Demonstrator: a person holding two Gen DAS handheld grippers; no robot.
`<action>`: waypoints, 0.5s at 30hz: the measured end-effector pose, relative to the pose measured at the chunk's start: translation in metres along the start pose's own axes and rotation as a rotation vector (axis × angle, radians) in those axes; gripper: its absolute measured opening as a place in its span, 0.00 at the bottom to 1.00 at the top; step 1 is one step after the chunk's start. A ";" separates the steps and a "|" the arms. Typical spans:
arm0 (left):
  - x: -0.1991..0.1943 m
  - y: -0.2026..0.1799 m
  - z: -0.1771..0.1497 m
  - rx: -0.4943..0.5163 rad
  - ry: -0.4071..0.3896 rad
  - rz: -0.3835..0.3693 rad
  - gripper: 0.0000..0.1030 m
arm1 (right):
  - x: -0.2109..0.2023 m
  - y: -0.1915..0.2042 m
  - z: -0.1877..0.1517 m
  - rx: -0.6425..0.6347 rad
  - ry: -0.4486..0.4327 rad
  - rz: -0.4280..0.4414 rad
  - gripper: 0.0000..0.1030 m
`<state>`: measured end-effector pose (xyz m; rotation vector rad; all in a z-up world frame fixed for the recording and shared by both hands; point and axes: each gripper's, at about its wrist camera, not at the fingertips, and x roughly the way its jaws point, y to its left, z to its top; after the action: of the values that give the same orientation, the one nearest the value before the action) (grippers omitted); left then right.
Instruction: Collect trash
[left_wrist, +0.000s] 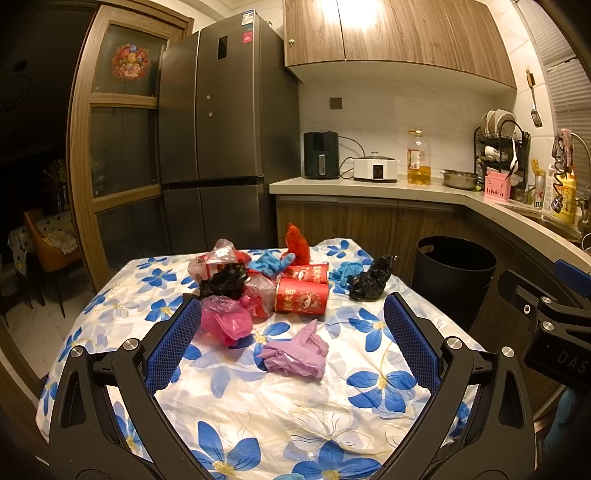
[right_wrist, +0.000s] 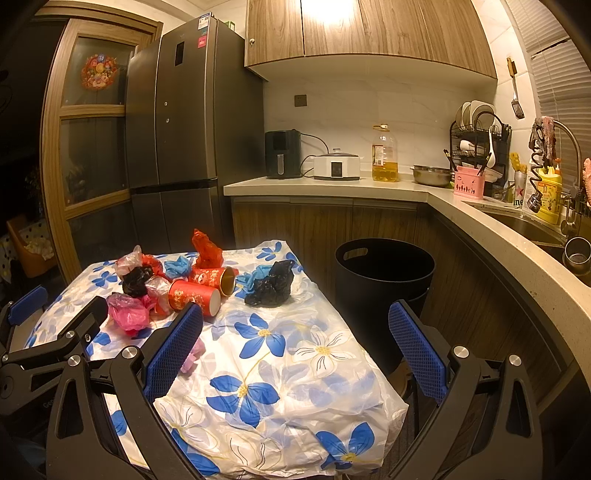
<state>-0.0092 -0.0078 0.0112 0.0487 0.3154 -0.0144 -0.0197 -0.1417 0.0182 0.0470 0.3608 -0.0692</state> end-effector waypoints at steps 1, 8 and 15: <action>0.000 0.000 0.000 0.000 0.000 0.001 0.95 | 0.000 0.000 0.000 0.000 0.000 0.000 0.95; 0.000 0.000 0.000 0.000 -0.001 0.001 0.95 | -0.002 0.000 0.001 0.001 -0.001 -0.001 0.95; -0.002 -0.001 -0.001 -0.002 -0.004 -0.005 0.95 | 0.001 -0.001 -0.001 0.001 0.000 0.000 0.95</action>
<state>-0.0117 -0.0085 0.0113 0.0458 0.3117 -0.0196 -0.0193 -0.1428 0.0169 0.0481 0.3608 -0.0699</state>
